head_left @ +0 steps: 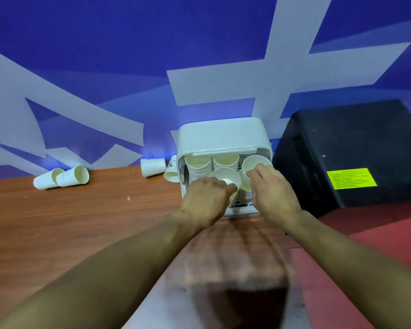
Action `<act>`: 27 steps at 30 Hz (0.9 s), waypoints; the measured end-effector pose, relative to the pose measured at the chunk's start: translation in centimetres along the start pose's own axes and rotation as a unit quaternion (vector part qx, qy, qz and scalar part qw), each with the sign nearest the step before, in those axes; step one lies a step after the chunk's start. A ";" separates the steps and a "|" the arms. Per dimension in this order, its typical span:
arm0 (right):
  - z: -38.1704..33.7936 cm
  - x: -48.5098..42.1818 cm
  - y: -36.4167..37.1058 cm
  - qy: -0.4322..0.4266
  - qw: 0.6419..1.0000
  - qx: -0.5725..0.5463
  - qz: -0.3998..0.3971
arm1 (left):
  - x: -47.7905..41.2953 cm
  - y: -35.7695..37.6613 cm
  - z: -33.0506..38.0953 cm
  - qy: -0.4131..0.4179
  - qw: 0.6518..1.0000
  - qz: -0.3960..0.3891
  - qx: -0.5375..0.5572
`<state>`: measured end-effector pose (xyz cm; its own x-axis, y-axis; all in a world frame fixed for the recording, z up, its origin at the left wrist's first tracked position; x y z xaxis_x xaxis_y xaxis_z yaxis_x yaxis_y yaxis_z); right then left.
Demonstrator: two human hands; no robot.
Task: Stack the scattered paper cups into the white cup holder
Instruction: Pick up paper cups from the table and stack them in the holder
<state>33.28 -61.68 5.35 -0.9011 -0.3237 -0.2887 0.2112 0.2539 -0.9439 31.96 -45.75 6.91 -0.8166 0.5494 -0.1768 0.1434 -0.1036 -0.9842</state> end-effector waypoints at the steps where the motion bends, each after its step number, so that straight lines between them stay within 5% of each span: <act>1: 0.1 -0.1 0.5 0.002 1.000 -0.003 -0.004 | -0.1 0.4 0.0 0.004 1.000 -0.013 -0.006; 9: 0.8 -0.5 3.3 -0.022 1.000 0.000 -0.012 | -0.8 3.2 -0.3 0.008 0.997 -0.073 -0.008; 27: 1.3 0.5 5.9 -0.018 0.997 -0.034 -0.062 | -0.2 6.1 -1.1 -0.004 0.997 -0.073 -0.024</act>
<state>34.52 -61.53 -0.54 -0.9041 -0.3888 -0.1774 0.0718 0.2711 -0.9599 33.62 -45.62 0.98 -0.8349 0.5495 -0.0318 0.0496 0.0175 -0.9986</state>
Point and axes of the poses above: each hand's wrist, its own x-axis away from the middle knuckle, its own y-axis out of the palm, z = x × y, the point moved 3 cm from there along -x, towards the middle knuckle, and after that the axes turned 3 degrees about z, right-handed, at the moved point
